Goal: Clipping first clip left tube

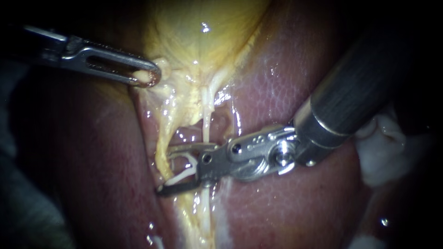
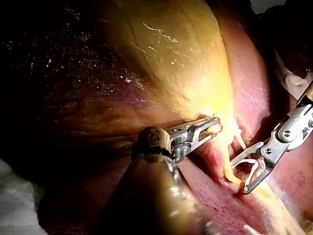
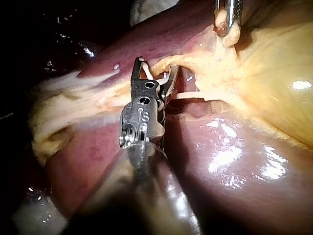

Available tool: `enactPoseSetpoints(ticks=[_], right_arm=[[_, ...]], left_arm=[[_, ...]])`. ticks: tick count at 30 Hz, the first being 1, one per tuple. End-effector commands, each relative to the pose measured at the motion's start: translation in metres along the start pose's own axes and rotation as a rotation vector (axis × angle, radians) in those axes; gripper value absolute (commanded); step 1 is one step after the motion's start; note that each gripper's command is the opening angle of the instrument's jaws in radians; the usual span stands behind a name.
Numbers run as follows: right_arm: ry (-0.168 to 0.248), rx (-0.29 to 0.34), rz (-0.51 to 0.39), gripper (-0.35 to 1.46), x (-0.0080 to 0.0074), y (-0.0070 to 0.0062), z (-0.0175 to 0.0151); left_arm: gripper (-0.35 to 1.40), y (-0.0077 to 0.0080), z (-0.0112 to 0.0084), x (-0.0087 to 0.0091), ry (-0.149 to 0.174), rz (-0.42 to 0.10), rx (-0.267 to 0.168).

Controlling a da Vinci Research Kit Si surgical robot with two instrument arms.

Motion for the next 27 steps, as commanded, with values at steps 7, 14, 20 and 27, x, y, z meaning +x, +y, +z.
enactPoseSetpoints(ticks=[7, 14, 20, 27], right_arm=[[0.000, 0.002, -0.001, 0.49, -0.0001, -0.0001, -0.0003], [0.001, 0.005, 0.006, 0.49, -0.0002, -0.0002, -0.0012], [0.014, 0.013, 0.018, 0.49, -0.0003, -0.0003, -0.0021], [0.020, 0.023, 0.030, 0.48, 0.0000, -0.0002, -0.0047]], left_arm=[[-0.35, 0.0000, 0.0000, 0.0000, 0.000, 0.000, 0.000], [-0.35, 0.0000, 0.0000, 0.0000, 0.000, 0.000, 0.000], [-0.35, 0.0000, 0.0000, 0.0000, 0.000, 0.000, 0.000], [-0.35, 0.0000, -0.0001, 0.0000, 0.000, 0.000, 0.000]])
